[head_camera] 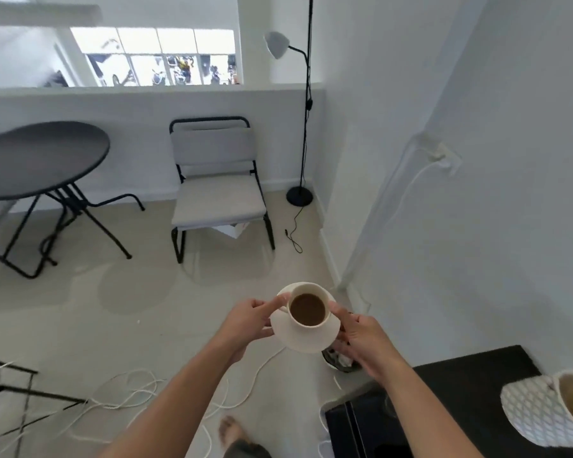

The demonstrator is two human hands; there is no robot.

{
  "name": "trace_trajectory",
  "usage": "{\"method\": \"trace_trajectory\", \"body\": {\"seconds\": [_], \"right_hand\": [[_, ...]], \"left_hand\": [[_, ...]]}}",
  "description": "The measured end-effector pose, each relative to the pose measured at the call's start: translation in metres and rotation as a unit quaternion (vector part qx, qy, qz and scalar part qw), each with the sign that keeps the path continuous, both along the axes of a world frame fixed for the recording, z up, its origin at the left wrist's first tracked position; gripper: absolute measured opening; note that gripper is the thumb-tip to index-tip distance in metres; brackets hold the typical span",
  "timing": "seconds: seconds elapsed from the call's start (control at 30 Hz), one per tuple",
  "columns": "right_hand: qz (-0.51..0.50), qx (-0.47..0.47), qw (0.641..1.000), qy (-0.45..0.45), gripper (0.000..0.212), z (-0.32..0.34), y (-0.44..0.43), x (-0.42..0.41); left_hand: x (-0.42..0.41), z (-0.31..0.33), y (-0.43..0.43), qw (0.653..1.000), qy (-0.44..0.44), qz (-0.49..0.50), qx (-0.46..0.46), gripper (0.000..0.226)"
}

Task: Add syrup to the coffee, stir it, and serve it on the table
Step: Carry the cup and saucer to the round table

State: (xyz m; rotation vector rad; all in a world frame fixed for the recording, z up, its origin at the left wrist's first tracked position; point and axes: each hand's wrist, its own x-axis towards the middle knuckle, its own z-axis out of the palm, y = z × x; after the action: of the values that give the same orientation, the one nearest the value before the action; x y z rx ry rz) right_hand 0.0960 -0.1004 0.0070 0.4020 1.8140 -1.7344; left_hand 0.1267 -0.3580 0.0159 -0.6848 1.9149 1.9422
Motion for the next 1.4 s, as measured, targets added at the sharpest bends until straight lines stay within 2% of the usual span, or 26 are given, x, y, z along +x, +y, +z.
{"method": "trace_trajectory", "body": {"seconds": [0.1, 0.2, 0.33, 0.47, 0.53, 0.67, 0.8, 0.93, 1.1, 1.3, 1.4], "right_hand": [[0.041, 0.001, 0.999, -0.004, 0.082, -0.002, -0.051, -0.031], [0.084, 0.001, 0.996, -0.002, 0.059, 0.003, -0.106, -0.058], [0.117, -0.002, 0.993, 0.002, 0.071, 0.006, -0.174, -0.089], [0.154, -0.006, 0.988, -0.004, 0.062, 0.013, -0.238, -0.106], [0.176, -0.008, 0.984, -0.002, 0.059, 0.018, -0.267, -0.112], [0.217, -0.015, 0.976, 0.005, 0.07, 0.025, -0.322, -0.13], [0.265, -0.007, 0.964, 0.003, 0.064, 0.03, -0.377, -0.152], [0.303, -0.01, 0.953, 0.007, 0.075, 0.028, -0.434, -0.182], [0.351, -0.018, 0.936, 0.014, 0.078, 0.025, -0.506, -0.227], [0.412, -0.011, 0.911, 0.026, 0.053, 0.033, -0.575, -0.279], [0.435, -0.014, 0.9, 0.03, 0.051, 0.035, -0.606, -0.304]], "left_hand": [[-0.007, 0.003, -0.047, 0.999, 0.002, 0.048, -0.001, 0.059], [-0.014, 0.003, -0.095, 0.996, 0.009, 0.087, 0.002, 0.066], [-0.023, 0.003, -0.155, 0.991, 0.008, 0.132, 0.004, 0.068], [-0.028, 0.001, -0.211, 0.986, 0.008, 0.168, 0.006, 0.063], [-0.029, -0.002, -0.239, 0.982, 0.009, 0.188, 0.005, 0.071], [-0.028, -0.006, -0.287, 0.974, 0.011, 0.228, 0.013, 0.095], [-0.032, -0.005, -0.328, 0.964, 0.009, 0.266, 0.018, 0.08], [-0.043, 0.0, -0.368, 0.95, 0.003, 0.31, 0.014, 0.065], [-0.067, 0.001, -0.418, 0.93, 0.008, 0.367, 0.008, 0.076], [-0.105, 0.001, -0.465, 0.903, 0.007, 0.43, 0.014, 0.073], [-0.123, -0.001, -0.486, 0.892, 0.007, 0.451, 0.016, 0.073]]}}
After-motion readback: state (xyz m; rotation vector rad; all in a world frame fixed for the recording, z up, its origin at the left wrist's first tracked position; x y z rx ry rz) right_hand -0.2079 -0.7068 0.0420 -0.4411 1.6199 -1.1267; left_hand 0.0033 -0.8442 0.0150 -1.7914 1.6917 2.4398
